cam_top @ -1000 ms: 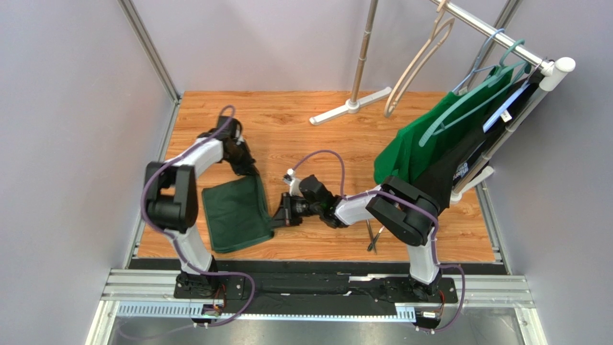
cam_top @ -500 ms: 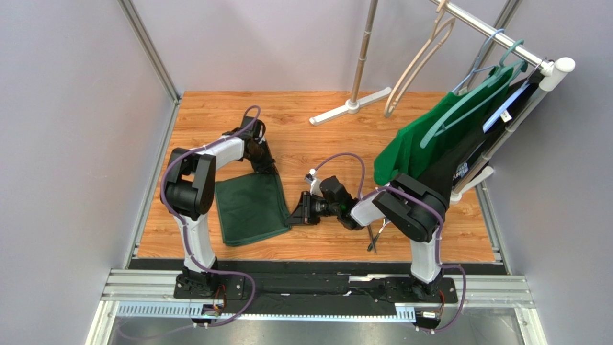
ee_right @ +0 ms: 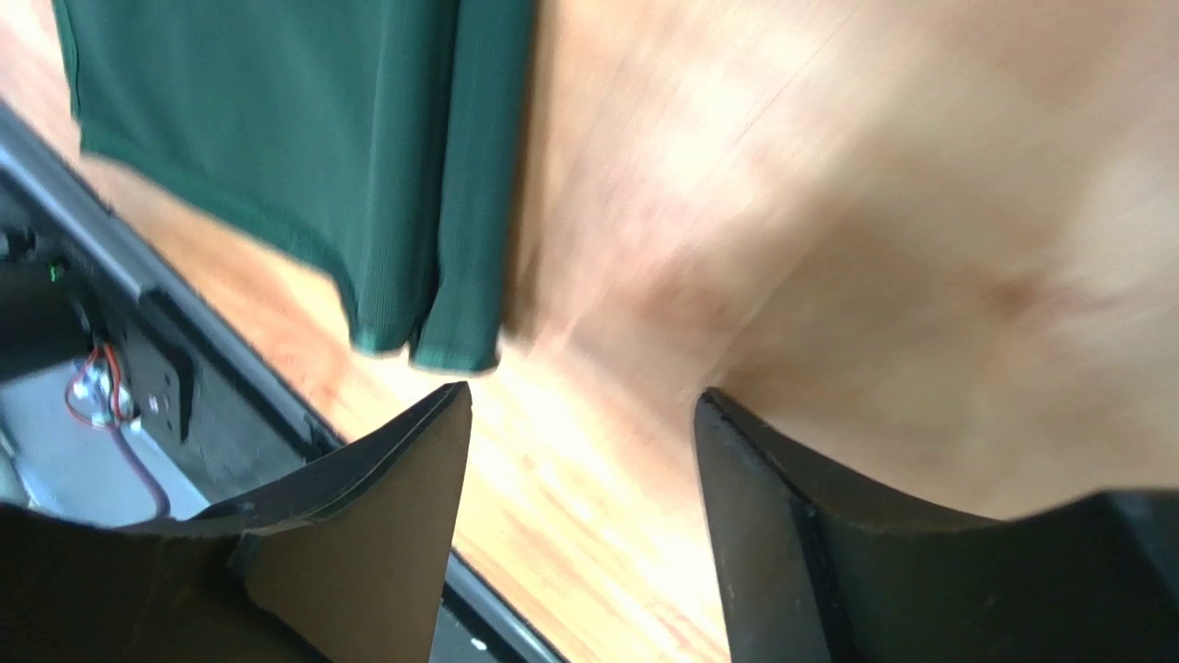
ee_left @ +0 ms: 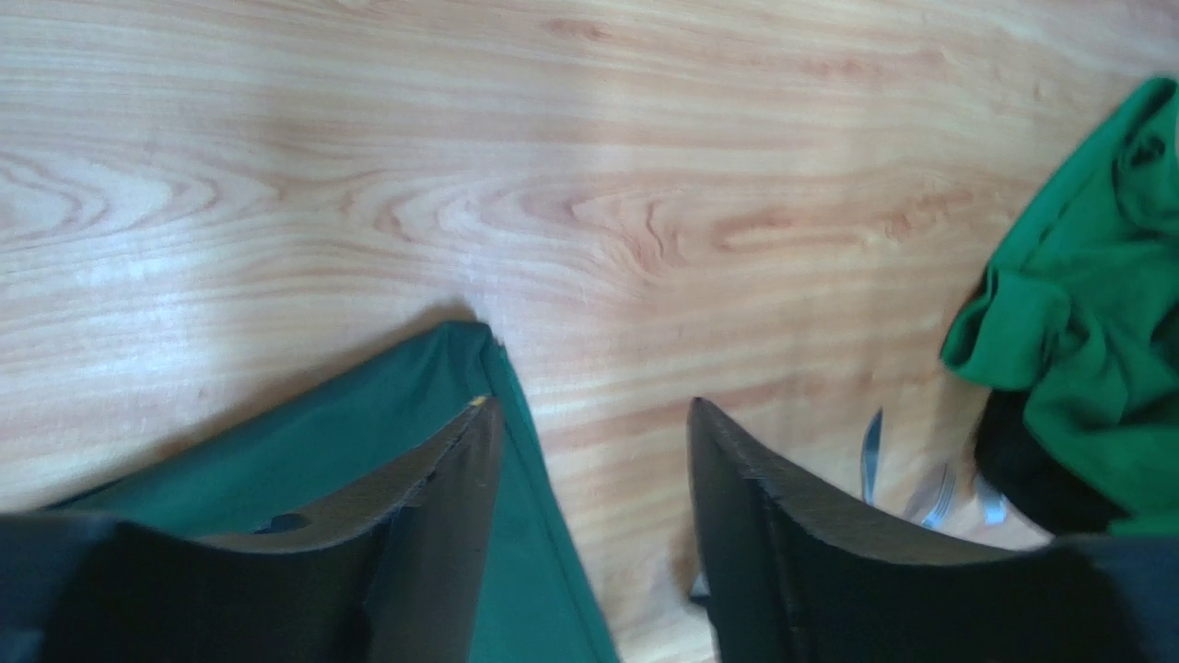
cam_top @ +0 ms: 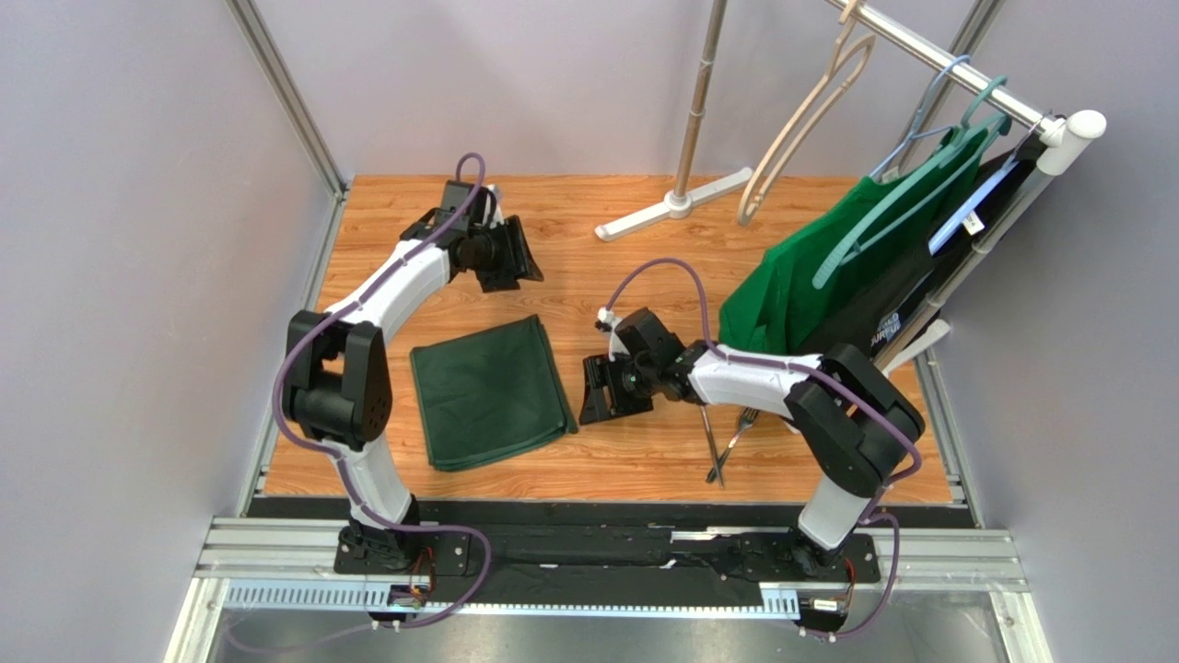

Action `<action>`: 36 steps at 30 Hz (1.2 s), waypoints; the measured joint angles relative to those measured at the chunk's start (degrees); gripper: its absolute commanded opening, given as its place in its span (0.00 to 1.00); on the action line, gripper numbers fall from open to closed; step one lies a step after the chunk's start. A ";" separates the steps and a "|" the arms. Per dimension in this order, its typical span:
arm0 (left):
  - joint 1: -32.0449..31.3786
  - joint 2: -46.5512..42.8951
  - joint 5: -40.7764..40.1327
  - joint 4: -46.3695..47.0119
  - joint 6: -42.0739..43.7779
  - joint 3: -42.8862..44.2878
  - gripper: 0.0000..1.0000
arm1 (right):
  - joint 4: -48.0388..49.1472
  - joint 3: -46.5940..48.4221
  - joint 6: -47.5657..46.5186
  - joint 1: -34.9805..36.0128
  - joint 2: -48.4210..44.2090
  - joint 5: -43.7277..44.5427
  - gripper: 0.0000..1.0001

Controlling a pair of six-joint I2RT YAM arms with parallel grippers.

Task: Fold the napkin into a case and place the utensils inside
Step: Turn over the upper triangle-folded napkin at the center of the board.

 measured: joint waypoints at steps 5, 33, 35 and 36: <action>-0.63 -3.58 2.49 1.25 -0.15 -8.46 0.24 | -5.22 9.14 -3.06 -3.63 4.87 0.52 0.30; -10.21 -17.51 -4.00 2.19 -5.14 -26.45 0.05 | 3.67 6.19 5.62 -0.79 10.67 -9.42 0.03; -11.04 -15.72 -4.00 1.73 -5.35 -27.56 0.04 | 1.90 6.19 4.96 -1.40 9.88 -8.07 0.03; -11.67 -14.51 -4.00 1.64 -5.55 -27.74 0.04 | 0.63 6.19 4.37 -1.92 9.22 -7.08 0.03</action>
